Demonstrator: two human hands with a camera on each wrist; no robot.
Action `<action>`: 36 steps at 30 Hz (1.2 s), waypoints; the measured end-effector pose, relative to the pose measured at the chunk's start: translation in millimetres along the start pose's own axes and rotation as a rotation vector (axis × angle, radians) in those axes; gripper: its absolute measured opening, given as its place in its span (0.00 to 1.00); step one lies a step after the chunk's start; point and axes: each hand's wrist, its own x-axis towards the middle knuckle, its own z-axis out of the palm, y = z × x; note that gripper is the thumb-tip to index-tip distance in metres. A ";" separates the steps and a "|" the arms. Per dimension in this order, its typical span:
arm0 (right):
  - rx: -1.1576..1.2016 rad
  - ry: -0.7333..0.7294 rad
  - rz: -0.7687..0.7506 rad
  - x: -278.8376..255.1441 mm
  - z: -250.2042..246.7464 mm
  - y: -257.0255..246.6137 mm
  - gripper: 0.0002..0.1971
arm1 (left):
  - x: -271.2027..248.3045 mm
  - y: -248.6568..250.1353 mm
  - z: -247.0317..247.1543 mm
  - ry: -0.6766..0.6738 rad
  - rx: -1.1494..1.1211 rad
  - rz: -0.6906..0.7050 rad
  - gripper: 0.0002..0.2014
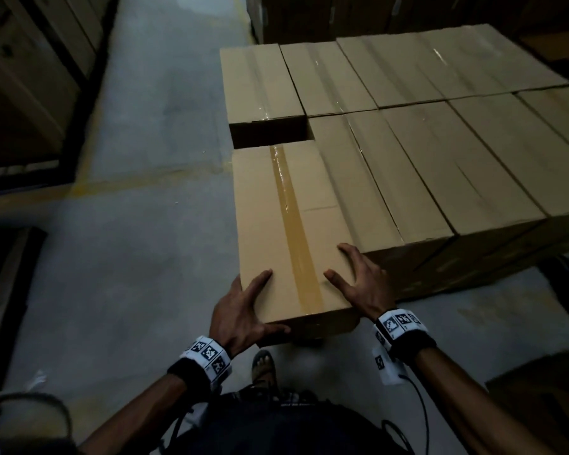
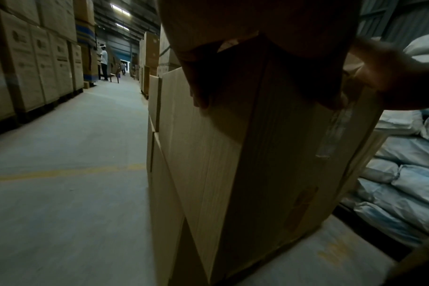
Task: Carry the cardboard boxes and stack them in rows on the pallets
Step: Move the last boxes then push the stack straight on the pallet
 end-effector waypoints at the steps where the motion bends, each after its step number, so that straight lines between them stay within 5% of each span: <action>1: -0.004 -0.008 0.006 1.2 3.2 6.0 0.59 | 2.9 -2.7 4.7 -0.012 0.012 0.010 0.60; 11: -0.035 -0.034 0.046 -9.0 27.7 47.2 0.45 | 9.0 -29.0 21.7 -0.176 0.153 0.103 0.58; 14: -0.081 -0.040 -0.059 -19.6 18.1 58.7 0.50 | 10.9 -31.0 20.5 -0.173 0.146 0.113 0.58; 19: -0.621 -0.219 -0.382 -25.3 0.5 86.7 0.58 | 10.4 -37.9 17.8 -0.202 0.146 0.148 0.59; 24: -0.810 -0.244 -0.359 2.3 -6.4 96.9 0.61 | 15.6 -37.7 17.7 -0.204 0.165 0.145 0.58; 36: -0.856 -0.280 -0.258 45.6 -8.2 64.2 0.54 | 71.9 -42.9 -4.3 -0.224 0.100 0.083 0.59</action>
